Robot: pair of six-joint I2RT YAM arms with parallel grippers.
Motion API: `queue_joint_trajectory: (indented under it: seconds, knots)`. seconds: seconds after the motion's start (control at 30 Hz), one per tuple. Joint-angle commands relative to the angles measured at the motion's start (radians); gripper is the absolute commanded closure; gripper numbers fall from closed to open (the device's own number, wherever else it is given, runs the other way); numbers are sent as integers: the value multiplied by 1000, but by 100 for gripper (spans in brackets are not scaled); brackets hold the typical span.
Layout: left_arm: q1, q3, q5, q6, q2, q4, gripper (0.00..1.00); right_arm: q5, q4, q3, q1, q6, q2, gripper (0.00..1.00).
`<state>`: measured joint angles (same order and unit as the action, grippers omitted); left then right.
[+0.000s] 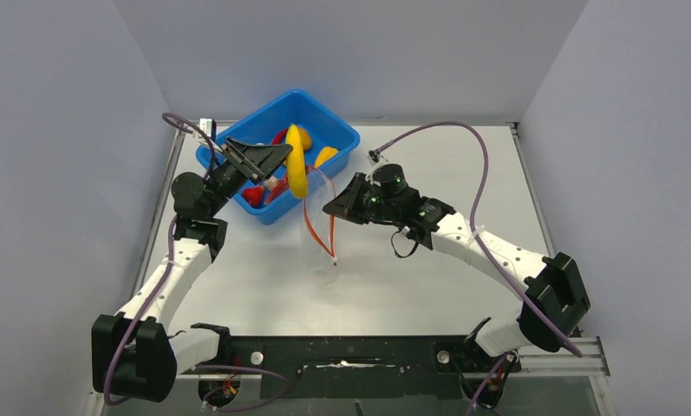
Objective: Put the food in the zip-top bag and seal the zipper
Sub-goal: Place the fake fruit in the zipper food storage bag.
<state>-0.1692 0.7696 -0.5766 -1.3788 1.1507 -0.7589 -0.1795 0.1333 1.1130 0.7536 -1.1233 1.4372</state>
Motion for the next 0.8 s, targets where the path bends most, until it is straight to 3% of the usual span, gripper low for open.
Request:
queue_joint_trajectory:
  seconds: [0.0, 0.47, 0.67, 0.77]
  knots:
    - [-19, 7, 63, -74, -64, -143, 100, -22, -73, 21, 5, -17, 22, 100]
    - [-62, -13, 74, -32, -91, -79, 100, -24, -101, 17, 6, -25, 42, 100]
    - [-66, -49, 104, 108, -104, 21, 100, -27, -90, 44, 5, -10, 39, 100]
    - [-68, -85, 88, 111, -86, -33, 100, -22, -87, 45, 7, -8, 32, 100]
